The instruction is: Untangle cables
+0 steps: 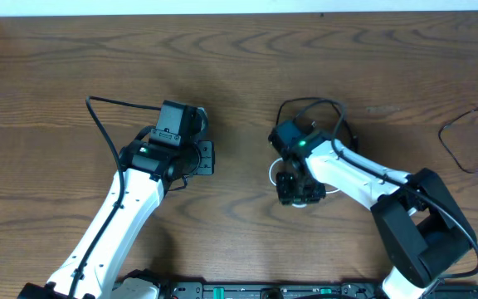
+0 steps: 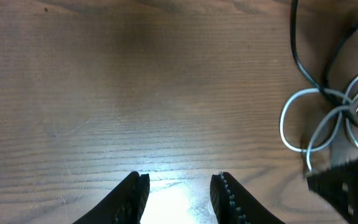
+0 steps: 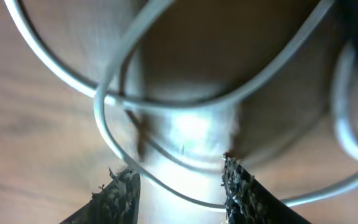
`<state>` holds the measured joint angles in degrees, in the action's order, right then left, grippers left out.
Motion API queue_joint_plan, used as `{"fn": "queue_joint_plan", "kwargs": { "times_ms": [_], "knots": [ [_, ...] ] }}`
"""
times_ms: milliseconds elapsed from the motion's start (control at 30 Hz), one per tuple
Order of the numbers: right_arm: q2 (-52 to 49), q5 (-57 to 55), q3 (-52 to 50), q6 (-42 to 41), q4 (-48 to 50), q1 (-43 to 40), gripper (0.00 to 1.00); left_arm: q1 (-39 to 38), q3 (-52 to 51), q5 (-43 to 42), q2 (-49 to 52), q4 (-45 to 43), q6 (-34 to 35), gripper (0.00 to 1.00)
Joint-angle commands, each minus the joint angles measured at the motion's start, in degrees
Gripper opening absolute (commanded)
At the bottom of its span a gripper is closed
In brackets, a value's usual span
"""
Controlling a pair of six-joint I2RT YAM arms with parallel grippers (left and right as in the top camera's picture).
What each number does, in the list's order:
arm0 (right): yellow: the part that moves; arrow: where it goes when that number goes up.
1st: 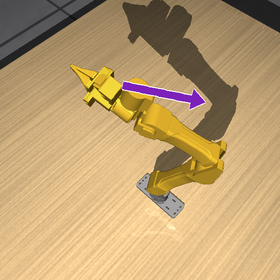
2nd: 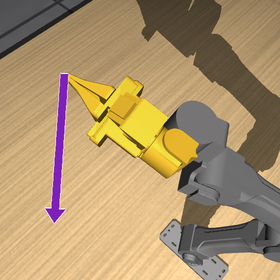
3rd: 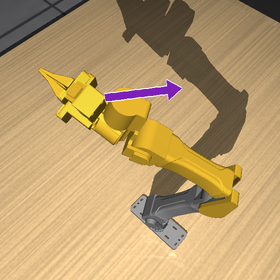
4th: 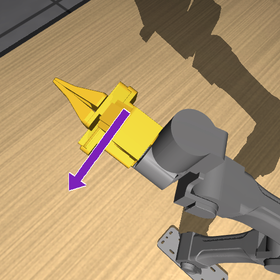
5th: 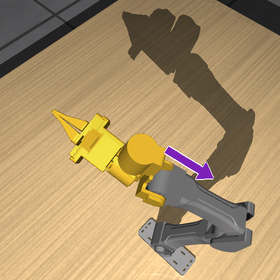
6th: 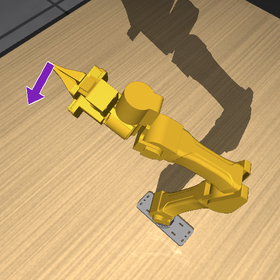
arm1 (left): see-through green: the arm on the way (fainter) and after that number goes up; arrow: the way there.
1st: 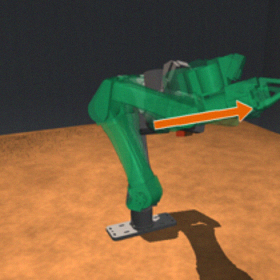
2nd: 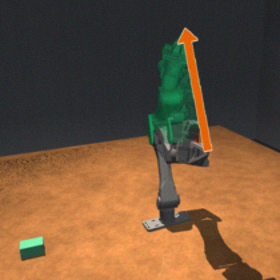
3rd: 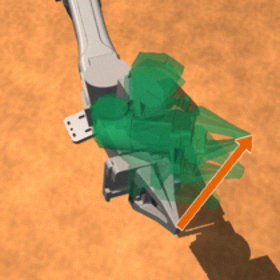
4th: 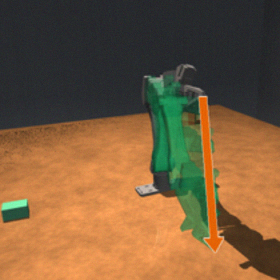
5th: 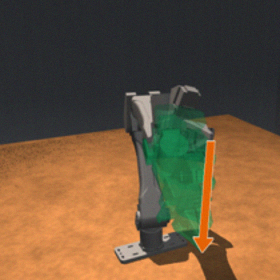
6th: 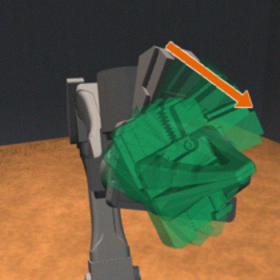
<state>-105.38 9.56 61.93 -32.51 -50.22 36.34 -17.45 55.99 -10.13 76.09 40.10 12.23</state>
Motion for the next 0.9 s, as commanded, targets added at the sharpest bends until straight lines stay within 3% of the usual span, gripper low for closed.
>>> {"fn": "queue_joint_plan", "kwargs": {
  "times_ms": [0,67,167,267,433,600,867],
  "knots": [
    [-0.7,2.0,-0.2,1.4,-2.4,1.9,0.37,0.2,0.5,0.5,-0.1,0.2,0.5,0.38],
    [-0.7,3.2,-0.2,3.7,-2.9,2.4,0.36,0.2,0.5,0.5,-0.1,0.2,0.5,0.38],
    [-0.7,5.2,-0.2,6.2,-3.0,3.2,0.25,0.2,0.5,0.5,-0.1,0.2,0.5,0.38],
    [-0.7,6.3,-0.2,8.2,-2.7,3.5,0.01,0.2,0.5,0.5,-0.1,0.2,0.5,0.38],
    [-0.7,6.3,0.0,8.5,-2.7,3.3,0.01,0.2,0.5,0.5,-0.1,0.2,0.5,0.38],
    [0.0,6.8,3.1,13.8,-3.3,1.9,0.01,0.2,0.5,0.5,-0.1,0.2,0.5,0.38],
    [9.2,7.1,23.3,19.4,-6.8,-6.6,0.01,0.2,0.5,0.5,-0.1,0.2,0.5,0.38]
  ]
}}
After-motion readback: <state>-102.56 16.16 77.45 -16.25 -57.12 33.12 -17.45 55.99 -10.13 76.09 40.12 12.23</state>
